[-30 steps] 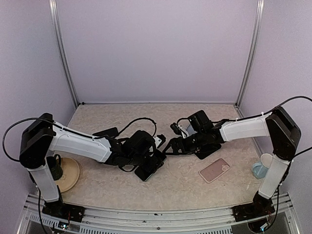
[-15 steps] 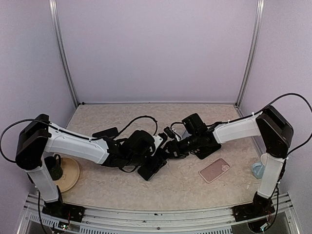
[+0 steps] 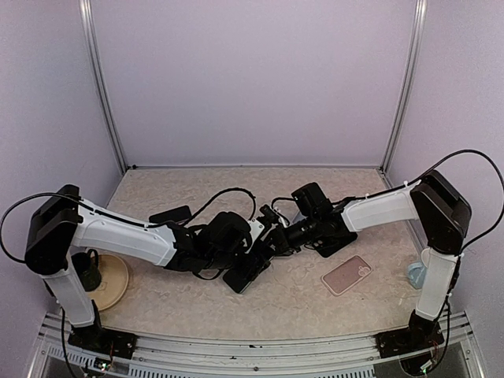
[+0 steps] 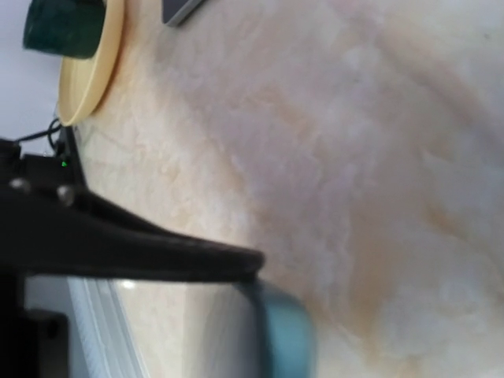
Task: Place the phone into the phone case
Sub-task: Pass from the left arm to the right
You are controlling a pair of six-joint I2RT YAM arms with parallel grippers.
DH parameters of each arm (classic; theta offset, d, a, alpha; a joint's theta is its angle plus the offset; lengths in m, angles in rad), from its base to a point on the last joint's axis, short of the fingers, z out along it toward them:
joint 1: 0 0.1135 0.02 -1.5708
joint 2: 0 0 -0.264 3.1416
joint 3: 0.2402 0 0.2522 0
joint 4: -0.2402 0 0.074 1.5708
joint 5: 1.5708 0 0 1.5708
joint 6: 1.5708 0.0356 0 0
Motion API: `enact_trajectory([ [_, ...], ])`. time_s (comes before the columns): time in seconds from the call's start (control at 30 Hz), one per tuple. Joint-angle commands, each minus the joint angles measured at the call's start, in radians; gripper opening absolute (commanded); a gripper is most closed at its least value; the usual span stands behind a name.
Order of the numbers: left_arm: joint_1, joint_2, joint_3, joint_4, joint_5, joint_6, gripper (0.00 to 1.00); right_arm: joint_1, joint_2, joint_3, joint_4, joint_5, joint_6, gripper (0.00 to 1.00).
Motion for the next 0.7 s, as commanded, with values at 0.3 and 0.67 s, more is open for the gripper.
enact_trajectory([
  [0.3,-0.007,-0.047,-0.018,0.045,-0.036,0.006,0.89,0.011,0.011,0.038,0.015,-0.056,-0.004,0.0],
  [0.67,-0.005,-0.171,-0.112,0.087,-0.046,-0.049,0.99,-0.016,-0.086,0.017,0.014,-0.01,-0.044,0.0],
])
